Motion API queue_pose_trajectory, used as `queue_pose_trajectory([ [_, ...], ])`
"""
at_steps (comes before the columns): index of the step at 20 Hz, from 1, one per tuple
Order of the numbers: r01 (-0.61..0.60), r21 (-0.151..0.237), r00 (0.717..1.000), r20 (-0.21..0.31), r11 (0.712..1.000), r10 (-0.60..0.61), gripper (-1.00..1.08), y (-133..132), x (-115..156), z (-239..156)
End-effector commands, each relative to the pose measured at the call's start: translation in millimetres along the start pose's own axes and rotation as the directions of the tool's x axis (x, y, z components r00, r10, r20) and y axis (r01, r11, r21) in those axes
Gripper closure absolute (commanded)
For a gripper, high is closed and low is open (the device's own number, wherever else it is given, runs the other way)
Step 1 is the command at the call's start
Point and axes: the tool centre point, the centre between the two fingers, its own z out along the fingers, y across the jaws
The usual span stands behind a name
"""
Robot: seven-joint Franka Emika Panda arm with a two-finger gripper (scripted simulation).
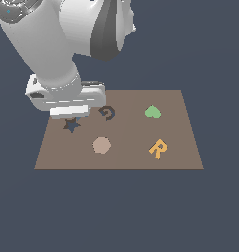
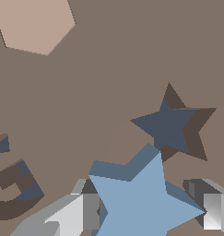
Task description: Insert a designated object into the corresponding slot on a board.
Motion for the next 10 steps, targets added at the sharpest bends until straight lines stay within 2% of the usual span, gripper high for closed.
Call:
queue_pose_trajectory([
  [1,-0.107,0.000,0.994,0.000,0.994,0.107,1.08,1.8,6.0,-0.7],
  [5,-0.271,0.000,0.963,0.000,0.963,0.271,1.08,6.1,14.9,-1.4],
  [10,-0.441,-0.001,0.897,0.001,0.897,0.441,1.08,12.5,23.6,-2.2],
])
